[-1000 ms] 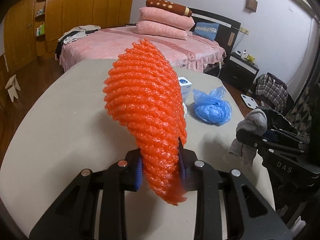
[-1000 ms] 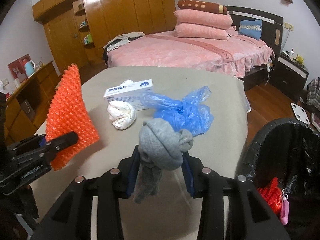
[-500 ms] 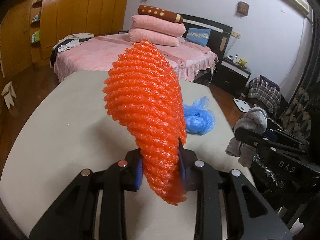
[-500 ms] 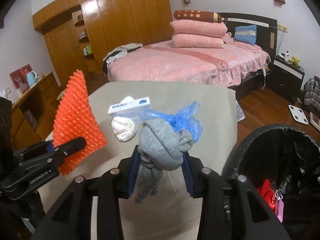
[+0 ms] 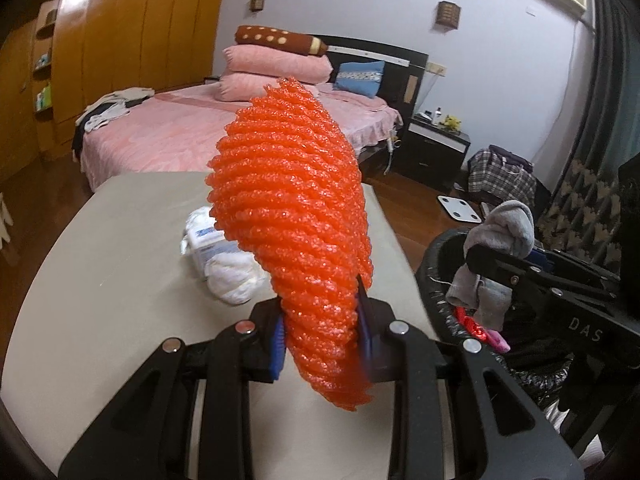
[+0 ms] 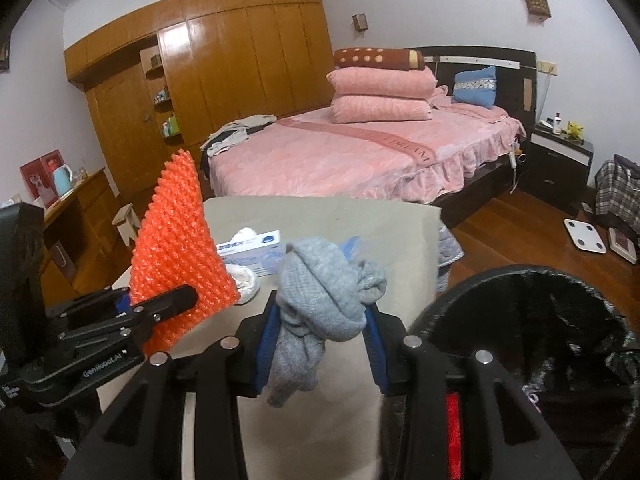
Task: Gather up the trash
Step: 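Carry both tools over the bin and open them, dropping sleeve and sock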
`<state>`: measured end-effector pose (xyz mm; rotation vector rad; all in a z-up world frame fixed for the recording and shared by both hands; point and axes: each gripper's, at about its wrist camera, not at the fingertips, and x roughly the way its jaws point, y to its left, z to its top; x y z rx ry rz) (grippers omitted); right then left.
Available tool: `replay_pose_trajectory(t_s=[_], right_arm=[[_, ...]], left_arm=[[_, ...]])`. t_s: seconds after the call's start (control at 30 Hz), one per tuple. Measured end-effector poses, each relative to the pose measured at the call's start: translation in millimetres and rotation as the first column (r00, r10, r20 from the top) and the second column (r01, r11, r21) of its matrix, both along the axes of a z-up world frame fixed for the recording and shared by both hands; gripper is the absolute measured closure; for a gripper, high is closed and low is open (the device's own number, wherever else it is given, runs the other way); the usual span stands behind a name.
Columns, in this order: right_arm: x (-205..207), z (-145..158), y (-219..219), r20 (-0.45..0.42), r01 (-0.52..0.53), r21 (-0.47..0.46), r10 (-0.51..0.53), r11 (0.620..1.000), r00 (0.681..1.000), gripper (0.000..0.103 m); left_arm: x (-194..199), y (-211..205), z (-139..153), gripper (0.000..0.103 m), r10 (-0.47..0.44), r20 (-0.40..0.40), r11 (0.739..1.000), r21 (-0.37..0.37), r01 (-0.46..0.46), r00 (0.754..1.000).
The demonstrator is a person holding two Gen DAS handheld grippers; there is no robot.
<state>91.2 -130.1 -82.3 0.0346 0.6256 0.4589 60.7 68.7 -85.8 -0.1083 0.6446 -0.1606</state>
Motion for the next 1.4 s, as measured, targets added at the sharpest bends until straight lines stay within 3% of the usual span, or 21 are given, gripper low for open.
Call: replay_pose_trajectory(t_s=[0.4,0.87,0.93,1.03,1.1,1.17,1.2,1.27,1.4], right_arm=[[-4,11,-85,0.026,0.159,0.000,-0.159,0.987,0.987,0.064],[-3,-3,-184,0.013,0.349,-0.024,-0.348,0.937,0.937,0.063],[0,-8,-195,0.009,0.370,-0.033,-0.370,0.929,0.929,0.062],[3,-16,-210,-0.001,0.393,-0.047,-0.393,0.918,0.920,0.061],[4,-21,-218,-0.013,0.407,-0.051,-0.408,0.912,0.913,0.052],[3,-25,-226,-0.016,0.428,-0.049,-0.429,0.903,0.903,0.041],[3,-26,-230,-0.019,0.435,-0.047,-0.437,0.899,0.899,0.038],[3,-27,-234,-0.021,0.446,-0.043,-0.447,0.894,0.894,0.019],[2,-27,-232,-0.026,0.447,-0.028,-0.447,0.894,0.894,0.012]], left_arm=[[15,-71,11,0.076,-0.167,0.020,0.986,0.013,0.167,0.986],[49,-190,-7,0.074,-0.389,-0.021,0.921,0.006,0.390,0.921],[55,-203,-11,0.073,-0.411,-0.030,0.911,0.007,0.412,0.911],[63,-218,-19,0.061,-0.442,-0.039,0.897,-0.003,0.442,0.896],[67,-222,-23,0.045,-0.451,-0.046,0.892,-0.005,0.451,0.891],[69,-221,-28,0.035,-0.453,-0.062,0.892,-0.013,0.453,0.890],[69,-219,-30,0.031,-0.450,-0.068,0.893,-0.016,0.450,0.891],[69,-212,-32,0.025,-0.448,-0.074,0.894,-0.026,0.447,0.891],[65,-198,-32,0.020,-0.425,-0.079,0.905,-0.024,0.425,0.902]])
